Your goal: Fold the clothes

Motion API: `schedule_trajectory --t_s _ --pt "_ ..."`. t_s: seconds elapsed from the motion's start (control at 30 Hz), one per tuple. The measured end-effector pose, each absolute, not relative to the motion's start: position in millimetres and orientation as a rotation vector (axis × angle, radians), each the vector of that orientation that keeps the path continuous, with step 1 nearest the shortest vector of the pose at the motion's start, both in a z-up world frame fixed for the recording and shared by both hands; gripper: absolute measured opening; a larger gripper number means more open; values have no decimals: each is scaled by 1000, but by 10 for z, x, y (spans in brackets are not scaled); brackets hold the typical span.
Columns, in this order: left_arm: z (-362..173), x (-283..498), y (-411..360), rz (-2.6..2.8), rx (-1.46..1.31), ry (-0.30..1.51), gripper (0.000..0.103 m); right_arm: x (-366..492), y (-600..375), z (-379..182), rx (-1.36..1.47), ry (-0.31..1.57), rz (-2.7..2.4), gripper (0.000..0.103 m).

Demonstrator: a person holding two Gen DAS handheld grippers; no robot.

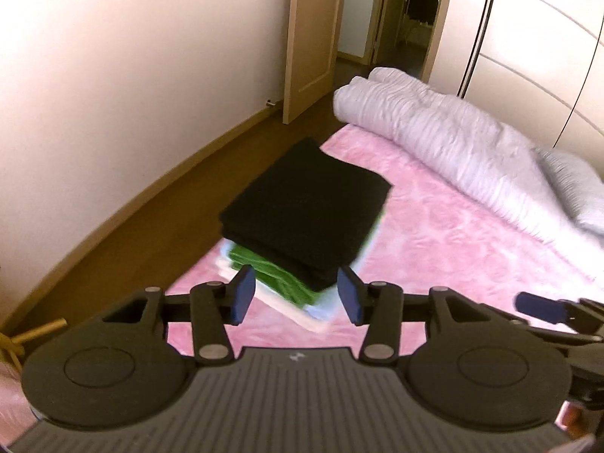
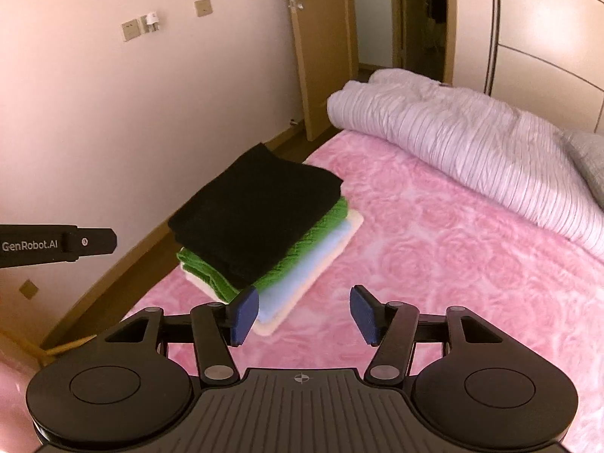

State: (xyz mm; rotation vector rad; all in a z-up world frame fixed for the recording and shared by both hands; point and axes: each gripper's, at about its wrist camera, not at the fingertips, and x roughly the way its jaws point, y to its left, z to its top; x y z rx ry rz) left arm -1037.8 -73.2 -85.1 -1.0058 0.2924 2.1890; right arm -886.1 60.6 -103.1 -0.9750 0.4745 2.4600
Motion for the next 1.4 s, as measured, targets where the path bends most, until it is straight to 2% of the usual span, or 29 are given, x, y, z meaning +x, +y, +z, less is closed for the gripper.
schedule_trajectory --t_s 0.2,0.73,1.4 --pt "-742 -9860 -641 2242 -998 360 39 -8535 742 -922 -975 446 2529 58" --pt "-691 -8697 -612 2391 -1110 270 39 -7724 1125 -915 -1119 395 2650 58" --pt "-858 -8355 -275 2468 -1221 241 39 -7832 1587 -1137 -1361 323 2680 58"
